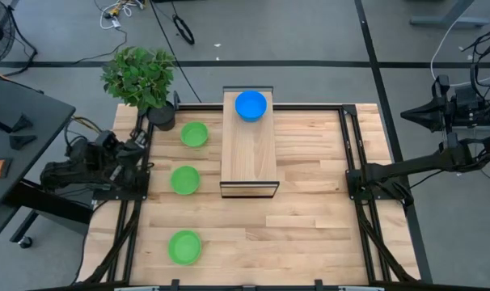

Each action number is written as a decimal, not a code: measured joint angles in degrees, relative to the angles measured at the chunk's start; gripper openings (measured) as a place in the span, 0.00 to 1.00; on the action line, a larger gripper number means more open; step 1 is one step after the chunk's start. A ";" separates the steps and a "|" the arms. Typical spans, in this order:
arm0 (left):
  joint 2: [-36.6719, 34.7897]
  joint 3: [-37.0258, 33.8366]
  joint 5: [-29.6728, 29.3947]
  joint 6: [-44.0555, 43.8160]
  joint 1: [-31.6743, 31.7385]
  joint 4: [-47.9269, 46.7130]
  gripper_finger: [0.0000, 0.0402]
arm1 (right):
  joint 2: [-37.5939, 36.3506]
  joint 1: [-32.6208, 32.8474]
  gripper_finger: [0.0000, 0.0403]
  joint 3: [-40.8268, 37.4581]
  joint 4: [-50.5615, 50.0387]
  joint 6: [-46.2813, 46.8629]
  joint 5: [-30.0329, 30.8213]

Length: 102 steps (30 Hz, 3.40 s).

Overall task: Pick & Place Mini bowls
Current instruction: Put the top green bowl on the shelf

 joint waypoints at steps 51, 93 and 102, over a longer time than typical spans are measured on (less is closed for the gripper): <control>53.98 77.47 0.61 19.06 1.47 -66.68 0.00 | 0.00 -0.01 0.02 0.00 0.00 0.00 0.00; 57.66 79.33 8.44 24.65 4.72 -73.04 0.00 | 0.00 -0.01 0.02 0.00 0.00 0.00 -0.01; 61.21 79.30 11.55 25.77 8.47 -78.42 0.00 | -0.01 -0.01 0.02 0.00 0.00 0.00 0.01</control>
